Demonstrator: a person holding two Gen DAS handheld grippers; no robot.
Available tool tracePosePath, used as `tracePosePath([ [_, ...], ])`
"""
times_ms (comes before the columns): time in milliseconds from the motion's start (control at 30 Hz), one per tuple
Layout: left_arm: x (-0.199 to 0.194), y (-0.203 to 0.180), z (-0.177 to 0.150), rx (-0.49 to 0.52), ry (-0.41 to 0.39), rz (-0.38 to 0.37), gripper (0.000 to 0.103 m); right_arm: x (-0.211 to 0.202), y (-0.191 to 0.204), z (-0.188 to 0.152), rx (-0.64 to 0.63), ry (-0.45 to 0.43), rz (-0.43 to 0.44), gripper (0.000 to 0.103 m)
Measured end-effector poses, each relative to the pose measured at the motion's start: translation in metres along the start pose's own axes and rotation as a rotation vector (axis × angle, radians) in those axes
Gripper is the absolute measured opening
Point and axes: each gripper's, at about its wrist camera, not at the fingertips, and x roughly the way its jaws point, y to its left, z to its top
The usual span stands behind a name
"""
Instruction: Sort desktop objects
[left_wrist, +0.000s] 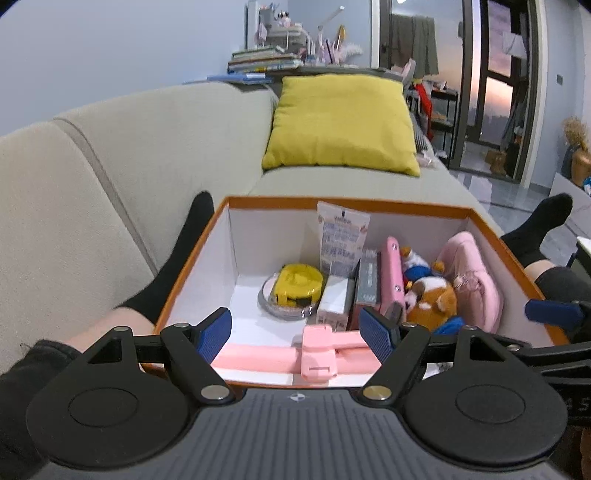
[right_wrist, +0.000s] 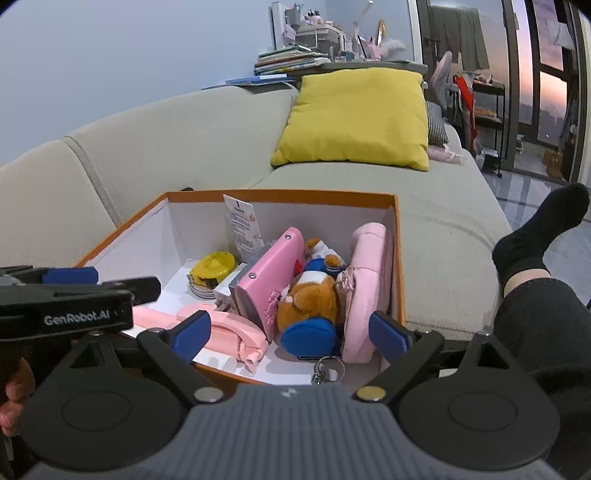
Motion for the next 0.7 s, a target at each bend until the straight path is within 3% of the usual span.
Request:
tracePosePath([
  [167, 0.009, -0.005, -0.007, 0.050, 0.027, 0.021, 0.091, 0.002, 0.007, -0.006, -0.042, -0.022, -0.022, 0.097],
  [700, 0.013, -0.006, -0.007, 0.045, 0.037, 0.017, 0.091, 0.003, 0.012, -0.011, -0.049, -0.041, -0.038, 0.098],
])
